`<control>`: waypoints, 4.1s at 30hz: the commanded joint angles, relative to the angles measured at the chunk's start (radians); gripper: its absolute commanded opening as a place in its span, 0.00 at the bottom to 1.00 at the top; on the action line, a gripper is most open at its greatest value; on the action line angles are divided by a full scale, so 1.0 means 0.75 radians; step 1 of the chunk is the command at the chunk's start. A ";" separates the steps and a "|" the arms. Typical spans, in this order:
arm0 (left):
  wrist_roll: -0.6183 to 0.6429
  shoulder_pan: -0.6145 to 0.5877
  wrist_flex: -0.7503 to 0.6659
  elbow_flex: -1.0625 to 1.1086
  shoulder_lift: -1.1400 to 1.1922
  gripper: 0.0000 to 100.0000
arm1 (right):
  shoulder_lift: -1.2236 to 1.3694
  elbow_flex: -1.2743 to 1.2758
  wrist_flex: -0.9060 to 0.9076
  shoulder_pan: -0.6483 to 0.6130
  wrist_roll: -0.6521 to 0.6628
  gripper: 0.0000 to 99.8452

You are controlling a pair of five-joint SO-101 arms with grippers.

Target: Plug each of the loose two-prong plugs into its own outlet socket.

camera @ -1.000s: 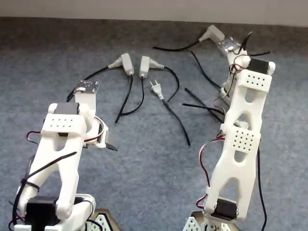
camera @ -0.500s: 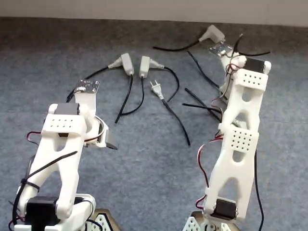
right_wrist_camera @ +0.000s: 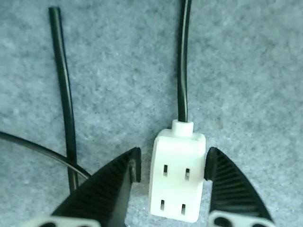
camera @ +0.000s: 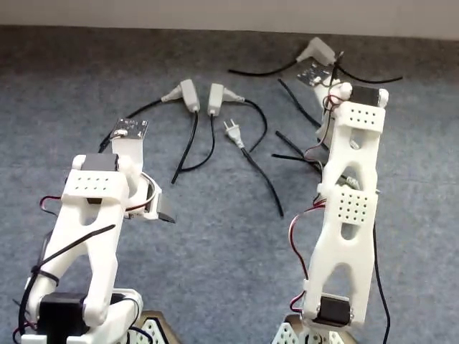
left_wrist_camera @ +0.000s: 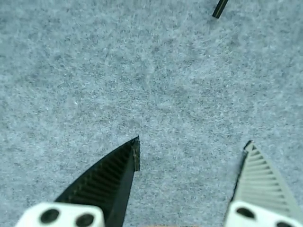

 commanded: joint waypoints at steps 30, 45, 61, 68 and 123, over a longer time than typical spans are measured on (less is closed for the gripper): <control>0.115 -0.001 -0.415 0.202 -0.034 0.33 | -0.570 0.161 0.054 -0.267 -0.945 0.14; 0.309 -0.283 -0.528 0.199 -0.040 0.33 | -1.278 1.231 0.046 -0.674 -2.034 0.14; 0.505 -0.529 -0.536 0.146 -0.034 0.33 | -1.333 1.957 -0.641 -1.163 -2.570 0.19; 0.505 -0.529 -0.536 0.150 -0.034 0.33 | -1.333 2.118 -0.934 -1.267 -2.588 0.20; 0.446 -0.420 -0.583 0.191 -0.032 0.33 | -0.731 1.474 -0.492 -0.523 -0.833 0.10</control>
